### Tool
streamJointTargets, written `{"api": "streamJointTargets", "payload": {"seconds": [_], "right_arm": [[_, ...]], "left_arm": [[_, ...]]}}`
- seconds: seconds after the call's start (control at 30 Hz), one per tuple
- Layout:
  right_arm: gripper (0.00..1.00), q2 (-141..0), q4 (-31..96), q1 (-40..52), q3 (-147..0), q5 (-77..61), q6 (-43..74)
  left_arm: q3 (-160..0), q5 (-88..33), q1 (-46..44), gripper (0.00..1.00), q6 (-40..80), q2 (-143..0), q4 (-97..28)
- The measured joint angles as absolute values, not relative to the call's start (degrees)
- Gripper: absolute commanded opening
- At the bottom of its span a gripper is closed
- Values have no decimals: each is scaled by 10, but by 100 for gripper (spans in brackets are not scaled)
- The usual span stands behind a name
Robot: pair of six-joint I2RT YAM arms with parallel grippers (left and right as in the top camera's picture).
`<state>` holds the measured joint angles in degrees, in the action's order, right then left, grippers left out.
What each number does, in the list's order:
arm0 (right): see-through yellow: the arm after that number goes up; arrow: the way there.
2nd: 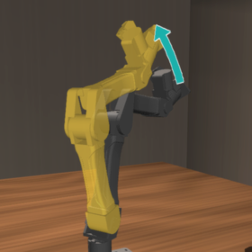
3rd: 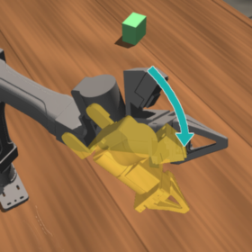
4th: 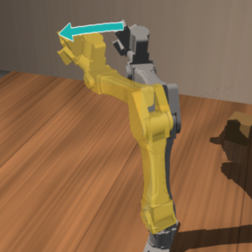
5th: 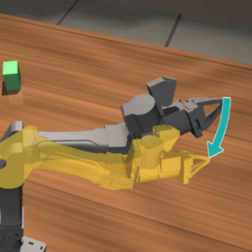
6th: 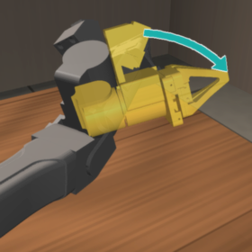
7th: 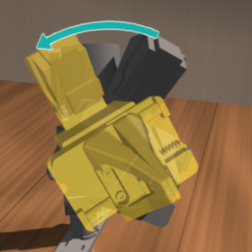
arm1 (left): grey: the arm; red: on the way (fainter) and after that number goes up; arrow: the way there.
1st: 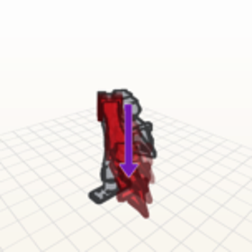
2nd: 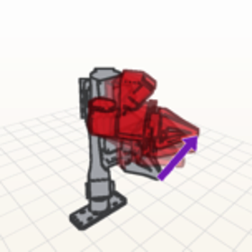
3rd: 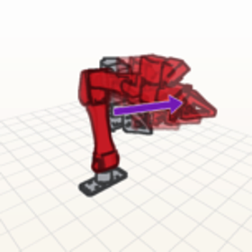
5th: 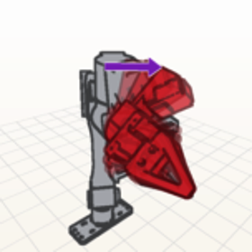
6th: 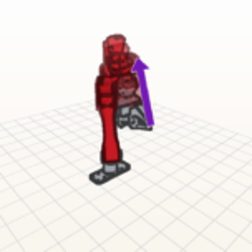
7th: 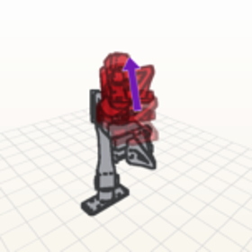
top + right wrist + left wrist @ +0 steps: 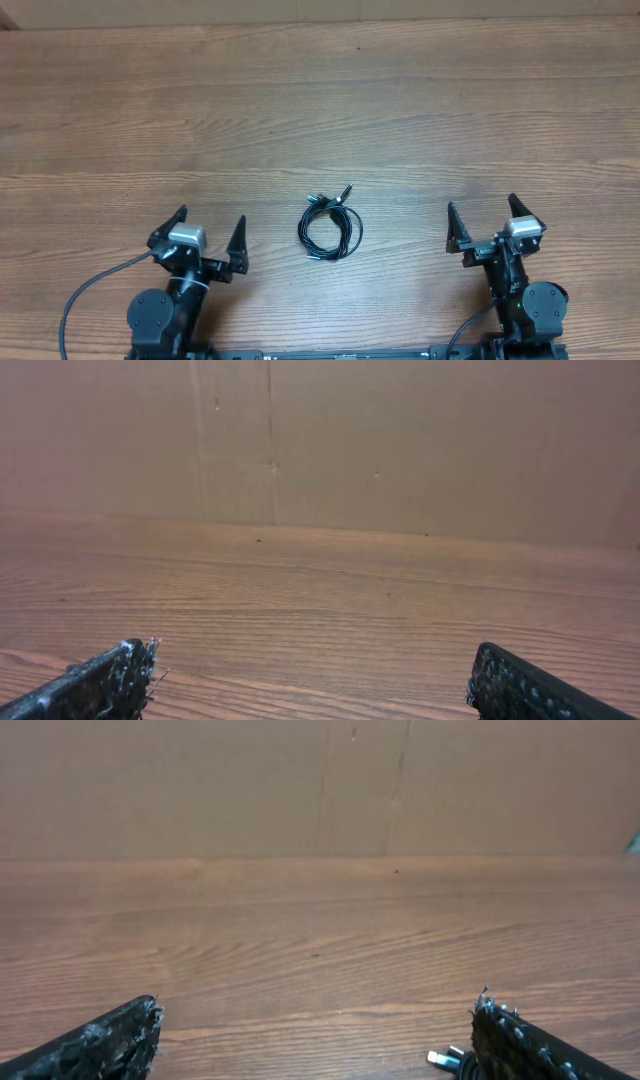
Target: Untangle cables
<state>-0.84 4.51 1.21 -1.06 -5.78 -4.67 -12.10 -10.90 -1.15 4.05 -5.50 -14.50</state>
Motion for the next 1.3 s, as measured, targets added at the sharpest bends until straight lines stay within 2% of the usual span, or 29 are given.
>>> {"api": "streamJointTargets", "payload": {"seconds": [0.33,0.73,1.07,1.3], "right_arm": [[100,-8,45,12,-11,-58,-46],[100,-8,46,12,-11,-58,-47],[100,-8,46,12,-11,-58,-47],[100,-8,45,12,-11,-58,-47]], "left_arm": [[-280,-116,-11,100,39,-211,-267],[-492,-165,-19,100,39,-381,-498],[-506,-183,-130,100,88,-466,-519],[-509,-190,-199,100,153,-560,-443]]}}
